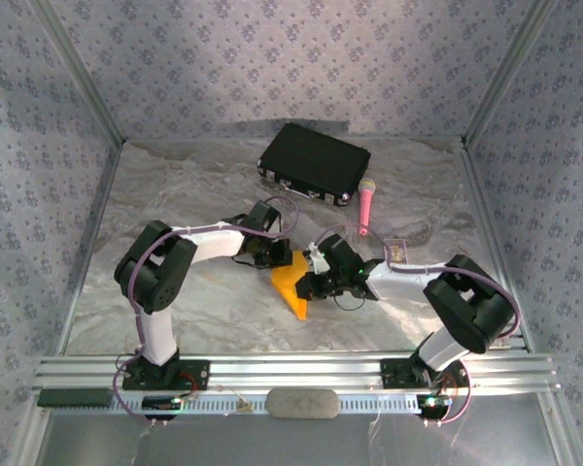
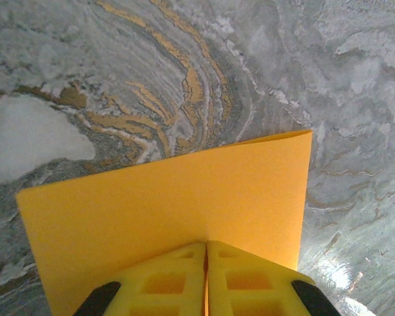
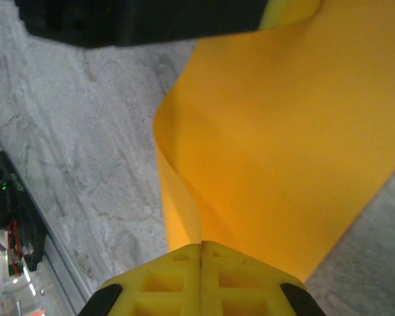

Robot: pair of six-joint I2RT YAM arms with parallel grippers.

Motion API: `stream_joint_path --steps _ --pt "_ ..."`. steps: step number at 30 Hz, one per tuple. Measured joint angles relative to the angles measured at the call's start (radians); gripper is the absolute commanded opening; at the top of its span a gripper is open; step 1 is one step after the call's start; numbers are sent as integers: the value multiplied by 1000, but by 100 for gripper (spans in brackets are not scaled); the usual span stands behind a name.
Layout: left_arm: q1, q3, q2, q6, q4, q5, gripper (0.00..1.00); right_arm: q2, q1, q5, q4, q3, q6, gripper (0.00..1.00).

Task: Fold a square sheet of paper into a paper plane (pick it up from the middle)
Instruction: Third fold the triangle at the center of the table.

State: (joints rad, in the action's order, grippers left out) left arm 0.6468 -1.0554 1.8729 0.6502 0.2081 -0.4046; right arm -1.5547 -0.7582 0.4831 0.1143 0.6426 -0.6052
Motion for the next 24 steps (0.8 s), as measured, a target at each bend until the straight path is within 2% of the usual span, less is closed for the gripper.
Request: stream_joint_path --steps 7,24 --pt "0 -1 0 0 1 0 8 -35 3 -39 -87 67 29 1" --pt "0 -1 0 5 0 0 8 -80 3 -73 -127 91 38 1"
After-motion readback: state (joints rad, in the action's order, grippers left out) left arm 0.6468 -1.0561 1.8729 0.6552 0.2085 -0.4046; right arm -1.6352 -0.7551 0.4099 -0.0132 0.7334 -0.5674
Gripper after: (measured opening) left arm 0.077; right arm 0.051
